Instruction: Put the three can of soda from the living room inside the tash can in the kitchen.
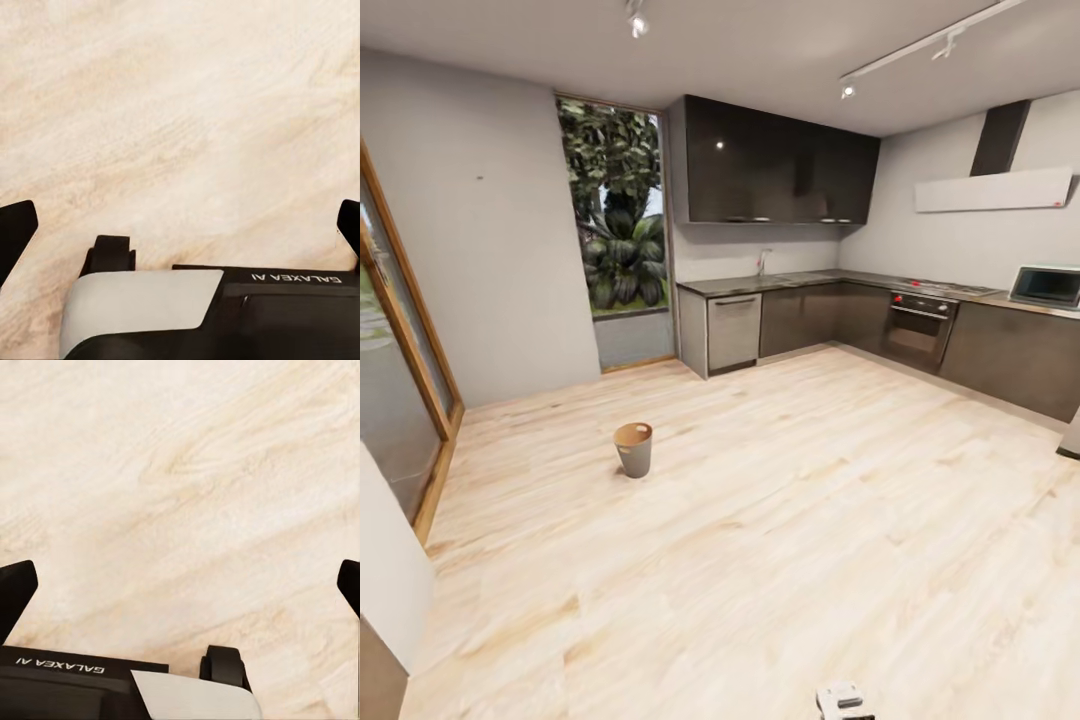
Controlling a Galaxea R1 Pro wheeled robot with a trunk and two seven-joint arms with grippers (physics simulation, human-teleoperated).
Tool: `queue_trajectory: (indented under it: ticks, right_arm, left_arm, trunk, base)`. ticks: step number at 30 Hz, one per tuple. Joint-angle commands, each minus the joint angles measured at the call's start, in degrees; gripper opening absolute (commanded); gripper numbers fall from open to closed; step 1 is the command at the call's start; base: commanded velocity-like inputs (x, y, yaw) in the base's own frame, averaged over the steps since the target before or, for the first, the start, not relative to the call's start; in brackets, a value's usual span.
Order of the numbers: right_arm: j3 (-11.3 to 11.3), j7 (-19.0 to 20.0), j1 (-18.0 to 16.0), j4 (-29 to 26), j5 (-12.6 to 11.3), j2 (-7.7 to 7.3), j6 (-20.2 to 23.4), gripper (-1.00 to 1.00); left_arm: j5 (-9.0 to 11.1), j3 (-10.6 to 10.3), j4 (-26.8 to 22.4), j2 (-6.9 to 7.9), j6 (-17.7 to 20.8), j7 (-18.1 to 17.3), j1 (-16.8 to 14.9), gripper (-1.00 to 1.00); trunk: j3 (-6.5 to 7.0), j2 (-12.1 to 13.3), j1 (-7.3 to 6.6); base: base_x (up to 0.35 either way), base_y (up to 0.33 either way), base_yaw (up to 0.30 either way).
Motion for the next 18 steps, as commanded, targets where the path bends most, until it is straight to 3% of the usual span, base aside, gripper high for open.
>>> queue_trajectory:
  ticks: [1,18]
  right_arm:
    - [0.4,0.0,-0.1,0.0,0.0,-0.08,0.0,1.0]
    - [0.8,-0.1,-0.2,0.0,0.1,-0.46,-0.2,1.0]
  left_arm:
    - [0.1,0.0,0.0,0.0,-0.1,0.2,-0.1,1.0]
    - [0.3,0.0,0.0,0.09,-1.8,0.6,-0.2,1.0]
  trunk:
    - [-0.07,0.0,0.0]
    - [-1.31,0.0,0.0]
  base:
    - [0.323,0.0,0.17]
    - [0.341,0.0,0.186]
